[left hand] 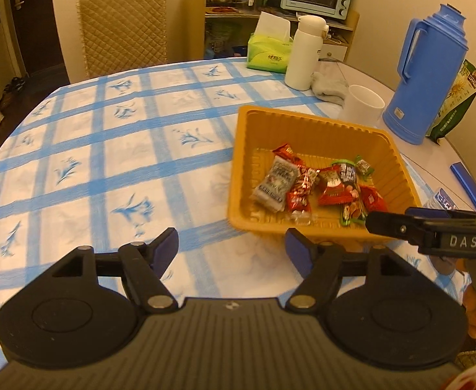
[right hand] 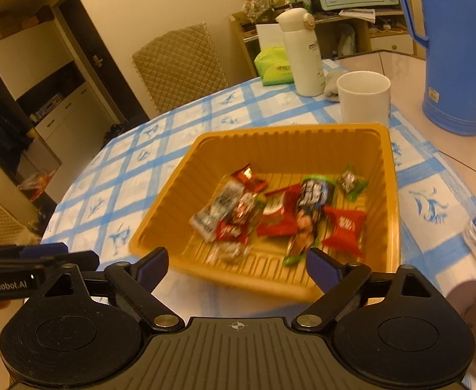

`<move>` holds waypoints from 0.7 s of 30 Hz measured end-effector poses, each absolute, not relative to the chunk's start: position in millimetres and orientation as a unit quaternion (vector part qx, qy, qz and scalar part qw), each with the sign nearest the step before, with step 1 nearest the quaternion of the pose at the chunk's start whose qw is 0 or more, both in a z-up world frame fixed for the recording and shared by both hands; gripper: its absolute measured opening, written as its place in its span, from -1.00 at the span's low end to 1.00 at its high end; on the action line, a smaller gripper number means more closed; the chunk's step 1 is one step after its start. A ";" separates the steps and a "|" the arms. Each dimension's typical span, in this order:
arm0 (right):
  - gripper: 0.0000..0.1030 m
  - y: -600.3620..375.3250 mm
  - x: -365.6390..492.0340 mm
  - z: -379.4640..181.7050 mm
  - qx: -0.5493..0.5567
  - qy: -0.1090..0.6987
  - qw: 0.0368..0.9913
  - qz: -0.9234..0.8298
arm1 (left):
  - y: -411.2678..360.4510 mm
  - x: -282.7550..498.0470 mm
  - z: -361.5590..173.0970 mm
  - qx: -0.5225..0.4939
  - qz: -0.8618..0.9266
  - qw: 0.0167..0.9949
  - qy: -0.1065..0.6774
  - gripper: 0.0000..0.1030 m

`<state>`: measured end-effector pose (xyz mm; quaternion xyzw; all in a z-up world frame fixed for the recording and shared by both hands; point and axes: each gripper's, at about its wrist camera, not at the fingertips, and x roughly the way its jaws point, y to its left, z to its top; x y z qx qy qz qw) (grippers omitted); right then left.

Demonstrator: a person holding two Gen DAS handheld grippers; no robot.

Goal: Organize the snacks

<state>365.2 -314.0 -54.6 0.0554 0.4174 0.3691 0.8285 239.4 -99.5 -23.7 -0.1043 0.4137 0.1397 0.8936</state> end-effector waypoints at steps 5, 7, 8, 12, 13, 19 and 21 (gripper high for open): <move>0.82 -304.3 331.4 -48.4 0.039 0.428 0.825 0.367 | -92.8 208.9 -17.8 -0.103 0.144 0.892 0.416 0.38; 0.82 -300.2 317.8 -46.2 0.035 0.430 0.824 0.367 | -88.4 195.6 -16.4 -0.106 0.146 0.890 0.418 0.39; 0.83 -297.6 310.4 -44.7 0.032 0.431 0.824 0.367 | -86.8 189.9 -16.1 -0.107 0.147 0.889 0.420 0.39; 0.83 -286.5 284.4 -41.4 0.024 0.436 0.822 0.366 | -79.1 163.2 -15.5 -0.109 0.145 0.886 0.427 0.39; 0.83 -283.3 278.1 -41.0 0.021 0.436 0.822 0.366 | -77.4 157.5 -15.4 -0.110 0.145 0.885 0.429 0.39; 0.83 -264.8 239.8 -38.7 0.011 0.439 0.819 0.369 | -65.5 118.5 -16.0 -0.114 0.140 0.883 0.433 0.39; 0.83 -258.2 228.4 -37.8 0.007 0.438 0.819 0.370 | -61.2 106.8 -16.1 -0.115 0.139 0.883 0.434 0.38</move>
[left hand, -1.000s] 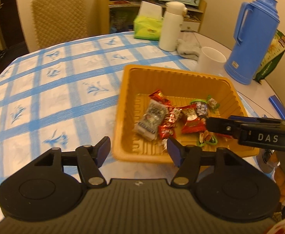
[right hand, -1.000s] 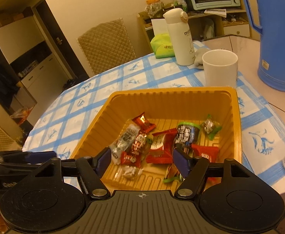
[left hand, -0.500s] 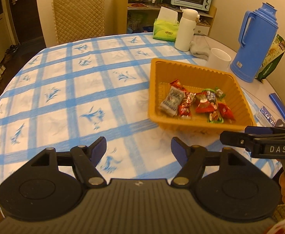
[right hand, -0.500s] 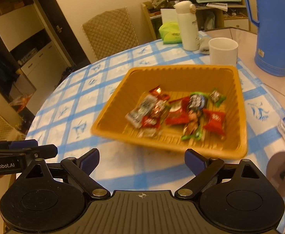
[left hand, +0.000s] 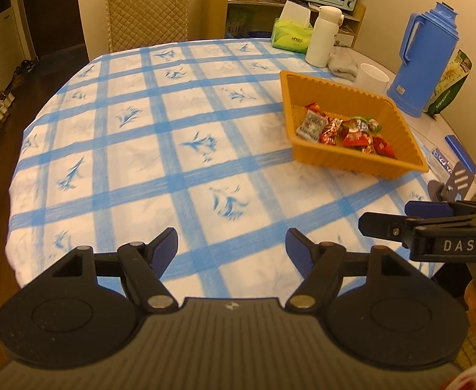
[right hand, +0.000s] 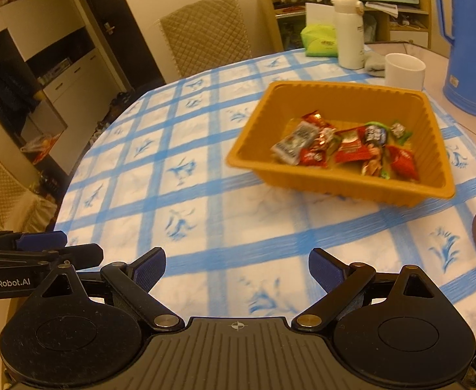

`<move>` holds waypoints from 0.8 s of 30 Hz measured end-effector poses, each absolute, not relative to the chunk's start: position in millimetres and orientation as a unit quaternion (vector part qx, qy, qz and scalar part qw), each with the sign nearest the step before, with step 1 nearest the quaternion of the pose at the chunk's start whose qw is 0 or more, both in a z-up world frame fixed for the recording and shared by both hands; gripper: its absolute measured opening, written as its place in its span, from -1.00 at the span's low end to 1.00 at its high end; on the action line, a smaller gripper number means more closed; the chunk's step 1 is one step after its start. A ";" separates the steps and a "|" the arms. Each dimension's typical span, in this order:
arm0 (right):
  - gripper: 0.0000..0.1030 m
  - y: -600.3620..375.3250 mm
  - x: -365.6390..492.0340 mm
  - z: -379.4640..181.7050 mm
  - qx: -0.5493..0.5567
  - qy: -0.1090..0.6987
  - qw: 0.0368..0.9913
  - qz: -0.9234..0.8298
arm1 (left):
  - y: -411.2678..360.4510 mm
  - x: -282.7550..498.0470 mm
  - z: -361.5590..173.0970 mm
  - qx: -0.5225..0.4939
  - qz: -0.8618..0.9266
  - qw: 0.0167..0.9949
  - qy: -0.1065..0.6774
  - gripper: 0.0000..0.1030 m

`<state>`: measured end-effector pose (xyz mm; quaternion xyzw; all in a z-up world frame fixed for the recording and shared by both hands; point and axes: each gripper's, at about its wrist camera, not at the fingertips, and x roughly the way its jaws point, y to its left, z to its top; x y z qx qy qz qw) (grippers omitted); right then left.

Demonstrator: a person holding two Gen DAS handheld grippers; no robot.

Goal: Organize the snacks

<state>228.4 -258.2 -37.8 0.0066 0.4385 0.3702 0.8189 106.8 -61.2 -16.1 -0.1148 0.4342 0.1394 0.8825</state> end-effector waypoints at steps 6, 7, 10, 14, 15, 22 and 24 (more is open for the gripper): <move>0.83 -241.4 200.8 -38.2 -0.007 0.443 0.819 0.365 | -50.9 80.9 -18.9 -0.118 0.134 0.880 0.439 0.38; 0.83 -239.4 196.2 -38.4 -0.010 0.444 0.819 0.364 | -48.7 76.9 -19.9 -0.120 0.132 0.880 0.439 0.38; 0.83 -234.0 185.3 -39.0 -0.015 0.446 0.818 0.363 | -44.0 68.7 -21.7 -0.120 0.130 0.880 0.441 0.38; 0.83 -228.1 174.6 -41.0 -0.019 0.450 0.818 0.358 | -38.5 59.5 -22.0 -0.121 0.127 0.880 0.442 0.38; 0.83 -226.7 172.5 -41.4 -0.020 0.451 0.818 0.357 | -37.2 57.4 -22.0 -0.121 0.127 0.880 0.442 0.39; 0.83 -219.5 160.7 -39.6 -0.021 0.457 0.816 0.352 | -30.2 45.7 -19.8 -0.122 0.125 0.881 0.440 0.38; 0.83 -218.5 158.2 -38.7 -0.021 0.459 0.816 0.351 | -28.6 42.4 -18.3 -0.122 0.125 0.881 0.439 0.38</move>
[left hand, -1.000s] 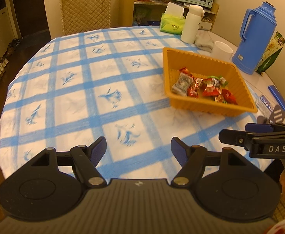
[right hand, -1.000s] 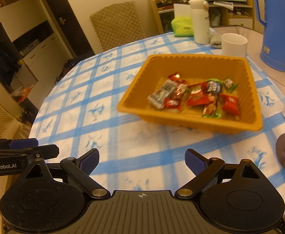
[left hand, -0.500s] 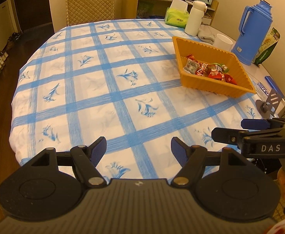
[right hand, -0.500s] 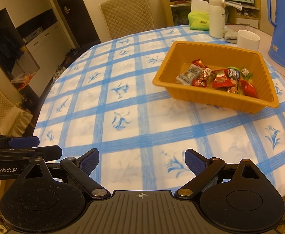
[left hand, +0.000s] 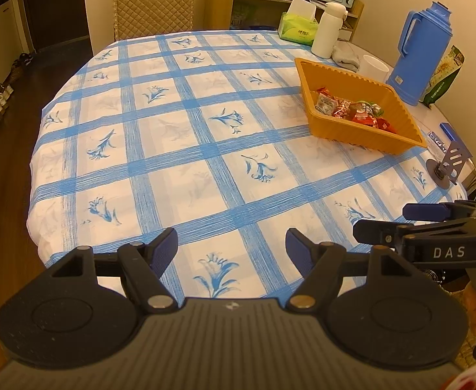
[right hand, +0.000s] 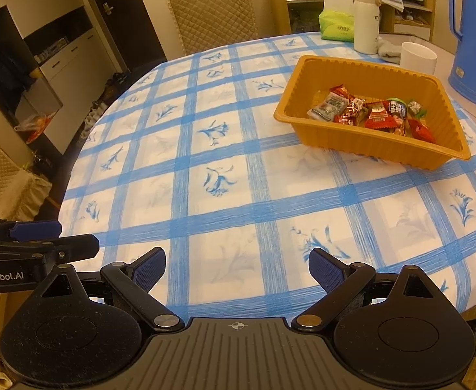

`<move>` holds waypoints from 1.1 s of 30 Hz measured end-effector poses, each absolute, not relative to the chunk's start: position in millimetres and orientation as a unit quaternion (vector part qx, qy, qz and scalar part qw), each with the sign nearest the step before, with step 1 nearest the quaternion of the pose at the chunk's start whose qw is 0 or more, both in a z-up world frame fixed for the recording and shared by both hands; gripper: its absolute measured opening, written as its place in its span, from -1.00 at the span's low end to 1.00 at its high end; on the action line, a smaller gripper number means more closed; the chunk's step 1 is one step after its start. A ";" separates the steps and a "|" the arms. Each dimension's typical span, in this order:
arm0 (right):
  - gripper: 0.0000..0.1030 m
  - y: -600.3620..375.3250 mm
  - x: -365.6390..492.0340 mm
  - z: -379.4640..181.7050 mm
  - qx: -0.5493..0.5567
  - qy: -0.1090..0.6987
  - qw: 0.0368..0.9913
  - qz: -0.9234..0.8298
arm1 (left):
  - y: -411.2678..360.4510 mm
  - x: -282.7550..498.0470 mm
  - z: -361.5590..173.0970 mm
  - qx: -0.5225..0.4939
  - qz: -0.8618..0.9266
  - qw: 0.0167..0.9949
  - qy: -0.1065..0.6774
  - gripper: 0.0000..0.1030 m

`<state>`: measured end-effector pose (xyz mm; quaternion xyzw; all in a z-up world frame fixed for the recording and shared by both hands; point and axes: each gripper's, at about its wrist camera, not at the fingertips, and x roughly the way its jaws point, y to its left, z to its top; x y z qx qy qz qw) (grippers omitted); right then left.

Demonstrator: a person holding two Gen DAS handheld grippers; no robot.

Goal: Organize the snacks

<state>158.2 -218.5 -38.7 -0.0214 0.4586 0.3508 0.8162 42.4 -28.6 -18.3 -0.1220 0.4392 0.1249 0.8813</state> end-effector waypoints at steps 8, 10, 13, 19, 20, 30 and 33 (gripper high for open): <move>0.83 -220.4 145.9 -25.7 -0.019 0.463 0.817 0.343 | -26.8 27.8 -7.0 -0.127 0.123 0.882 0.436 0.39; 0.83 -220.8 141.4 -21.1 -0.019 0.461 0.818 0.344 | -27.7 23.7 -3.4 -0.128 0.119 0.883 0.436 0.39; 0.83 -220.4 135.4 -14.9 -0.024 0.457 0.820 0.344 | -29.1 18.9 0.1 -0.131 0.116 0.883 0.435 0.39; 0.83 -220.9 128.8 -8.6 -0.023 0.458 0.820 0.342 | -30.7 14.7 6.3 -0.128 0.110 0.887 0.430 0.39; 0.83 -220.9 128.3 -8.2 -0.022 0.457 0.820 0.342 | -30.5 14.4 6.7 -0.128 0.110 0.887 0.429 0.39; 0.83 -219.4 125.7 -7.3 -0.021 0.460 0.821 0.338 | -29.1 14.4 6.5 -0.128 0.104 0.888 0.429 0.39; 0.83 -219.2 125.9 -7.5 -0.021 0.460 0.821 0.338 | -29.3 14.4 6.5 -0.128 0.105 0.888 0.429 0.39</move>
